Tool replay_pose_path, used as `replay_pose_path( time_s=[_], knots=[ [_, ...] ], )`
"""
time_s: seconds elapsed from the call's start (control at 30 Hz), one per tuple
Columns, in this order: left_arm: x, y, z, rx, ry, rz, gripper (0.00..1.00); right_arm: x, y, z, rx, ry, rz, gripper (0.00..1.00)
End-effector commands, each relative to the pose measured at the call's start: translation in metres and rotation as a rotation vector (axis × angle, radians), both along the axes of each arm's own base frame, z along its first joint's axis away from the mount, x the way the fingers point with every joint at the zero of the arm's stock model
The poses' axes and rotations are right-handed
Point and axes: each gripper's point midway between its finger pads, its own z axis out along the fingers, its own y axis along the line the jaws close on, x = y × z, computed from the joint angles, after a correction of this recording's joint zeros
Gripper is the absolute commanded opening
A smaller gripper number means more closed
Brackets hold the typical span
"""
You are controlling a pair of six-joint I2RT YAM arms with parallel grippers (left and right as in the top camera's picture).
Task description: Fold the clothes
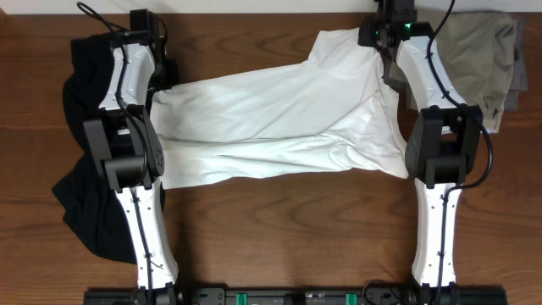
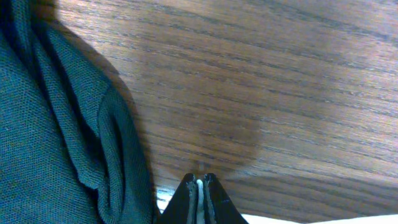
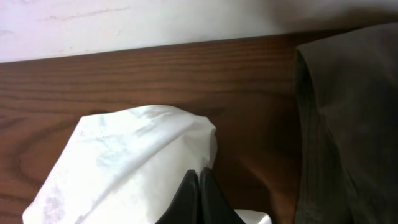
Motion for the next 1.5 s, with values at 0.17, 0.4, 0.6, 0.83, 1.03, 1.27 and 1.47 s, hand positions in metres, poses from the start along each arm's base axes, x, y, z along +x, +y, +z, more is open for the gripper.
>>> replay_pose_path(
  time_s=[0.17,0.4,0.6,0.83,1.03,1.27,1.47],
  knots=[
    [-0.003,0.019,0.042,0.028,-0.048,0.049,0.06,-0.012,0.007,0.024,0.009,0.025,0.052,0.01],
    [-0.012,0.028,0.077,0.030,-0.074,0.072,0.06,-0.038,0.001,0.072,-0.026,0.040,0.086,0.01],
    [-0.021,0.026,0.098,0.031,-0.079,0.071,0.06,-0.060,-0.001,0.108,-0.028,0.049,0.086,0.01],
    [-0.049,0.021,0.109,0.021,0.004,0.068,0.06,-0.106,-0.005,0.117,-0.045,0.184,0.106,0.01],
    [-0.087,0.015,0.104,0.003,0.156,0.067,0.06,-0.146,-0.008,0.103,-0.046,0.349,0.107,0.01],
    [-0.120,0.010,0.103,-0.013,0.294,0.068,0.06,-0.182,-0.012,0.093,-0.042,0.505,0.105,0.01],
    [-0.143,0.007,0.105,-0.024,0.386,0.074,0.06,-0.197,-0.015,0.095,-0.037,0.558,0.092,0.01]
  ],
)
